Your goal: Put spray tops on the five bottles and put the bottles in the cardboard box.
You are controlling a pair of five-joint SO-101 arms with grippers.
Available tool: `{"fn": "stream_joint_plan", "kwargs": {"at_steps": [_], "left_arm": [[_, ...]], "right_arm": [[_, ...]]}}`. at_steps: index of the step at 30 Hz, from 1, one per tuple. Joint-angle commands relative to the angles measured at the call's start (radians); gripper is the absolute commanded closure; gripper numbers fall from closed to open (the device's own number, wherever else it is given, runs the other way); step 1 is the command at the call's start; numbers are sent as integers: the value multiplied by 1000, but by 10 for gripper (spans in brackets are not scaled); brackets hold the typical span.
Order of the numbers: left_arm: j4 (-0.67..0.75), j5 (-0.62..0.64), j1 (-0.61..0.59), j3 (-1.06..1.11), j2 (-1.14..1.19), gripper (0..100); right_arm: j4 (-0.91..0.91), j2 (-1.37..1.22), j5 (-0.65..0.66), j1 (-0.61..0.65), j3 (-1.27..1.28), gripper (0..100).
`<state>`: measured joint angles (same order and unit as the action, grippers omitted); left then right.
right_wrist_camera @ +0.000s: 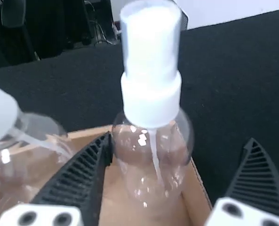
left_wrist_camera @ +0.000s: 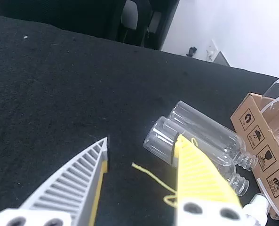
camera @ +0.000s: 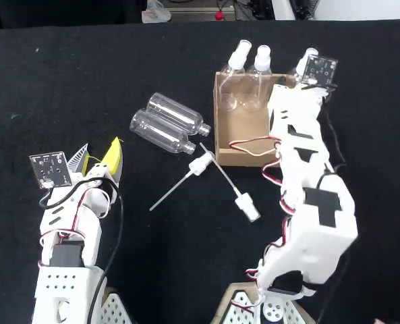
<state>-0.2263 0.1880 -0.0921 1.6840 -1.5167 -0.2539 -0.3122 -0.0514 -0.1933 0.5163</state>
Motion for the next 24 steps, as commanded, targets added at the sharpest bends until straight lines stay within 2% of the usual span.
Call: {"fn": "stream_joint_plan", "kwargs": {"at_steps": [1, 24], "left_arm": [[17, -5, -5, 22, 5, 777], [17, -5, -5, 22, 5, 777]], "right_arm": [[91, 107, -8, 28, -10, 627], [695, 401, -2, 20, -10, 627]]}}
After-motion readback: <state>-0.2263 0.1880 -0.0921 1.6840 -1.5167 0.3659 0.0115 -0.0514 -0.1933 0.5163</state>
